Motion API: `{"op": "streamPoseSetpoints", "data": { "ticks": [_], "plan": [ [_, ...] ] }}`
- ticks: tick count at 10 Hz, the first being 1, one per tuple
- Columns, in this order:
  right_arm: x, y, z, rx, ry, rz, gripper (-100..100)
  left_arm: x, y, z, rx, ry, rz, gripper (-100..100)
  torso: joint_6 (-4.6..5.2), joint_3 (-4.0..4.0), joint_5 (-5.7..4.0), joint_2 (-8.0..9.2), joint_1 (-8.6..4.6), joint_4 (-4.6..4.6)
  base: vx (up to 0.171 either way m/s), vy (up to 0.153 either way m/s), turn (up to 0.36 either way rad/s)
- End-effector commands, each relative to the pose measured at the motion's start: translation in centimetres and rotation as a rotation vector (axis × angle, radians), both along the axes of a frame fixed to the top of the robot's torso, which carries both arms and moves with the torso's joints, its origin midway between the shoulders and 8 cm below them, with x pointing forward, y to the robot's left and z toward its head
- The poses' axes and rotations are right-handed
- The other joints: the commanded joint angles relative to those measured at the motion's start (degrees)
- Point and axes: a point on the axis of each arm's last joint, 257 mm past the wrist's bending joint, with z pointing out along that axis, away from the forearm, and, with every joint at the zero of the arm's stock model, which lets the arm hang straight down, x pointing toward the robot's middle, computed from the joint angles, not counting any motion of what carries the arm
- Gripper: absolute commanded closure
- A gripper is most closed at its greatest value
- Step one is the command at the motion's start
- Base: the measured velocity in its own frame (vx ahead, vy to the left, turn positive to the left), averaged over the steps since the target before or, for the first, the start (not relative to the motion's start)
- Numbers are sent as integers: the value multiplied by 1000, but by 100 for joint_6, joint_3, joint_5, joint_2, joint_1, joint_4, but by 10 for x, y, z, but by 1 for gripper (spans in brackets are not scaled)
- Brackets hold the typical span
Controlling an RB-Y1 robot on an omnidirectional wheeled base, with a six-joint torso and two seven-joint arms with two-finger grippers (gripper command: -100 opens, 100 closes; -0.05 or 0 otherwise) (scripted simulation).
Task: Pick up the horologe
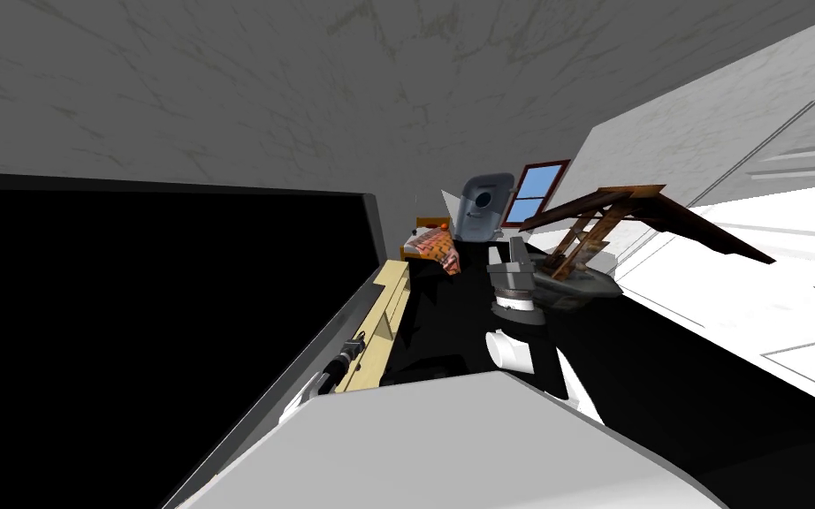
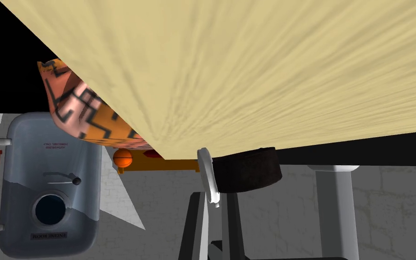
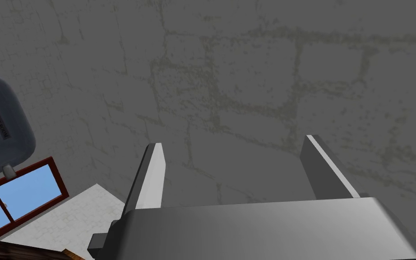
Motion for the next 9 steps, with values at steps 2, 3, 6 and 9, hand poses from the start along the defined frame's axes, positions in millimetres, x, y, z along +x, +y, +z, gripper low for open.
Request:
{"op": "streamPoseSetpoints", "data": {
  "ticks": [2, 3, 6, 9],
  "plan": [
    [0, 0, 0, 0, 0, 0, 0, 0, 0, 0, 0, 0, 0, 0, 0, -2, 0, -4, 2, -1, 0, 0, 0],
    [0, 0, 0, 0, 0, 0, 0, -1, 0, 0, 2, 3, 1, 100, 0, -3, 1, -6, 2, -1, 14, -3, 87],
    [0, 0, 0, 0, 0, 0, 0, -15, 15, 6, 3, 3, -30, 100, -5, -10, -3, -17, -10, -4, 39, -42, 130],
    [0, 0, 0, 0, 0, 0, 0, -18, 18, 7, 4, 5, -35, 0, 1, -10, -1, -17, -10, -3, 27, -33, 86]
  ]
}}
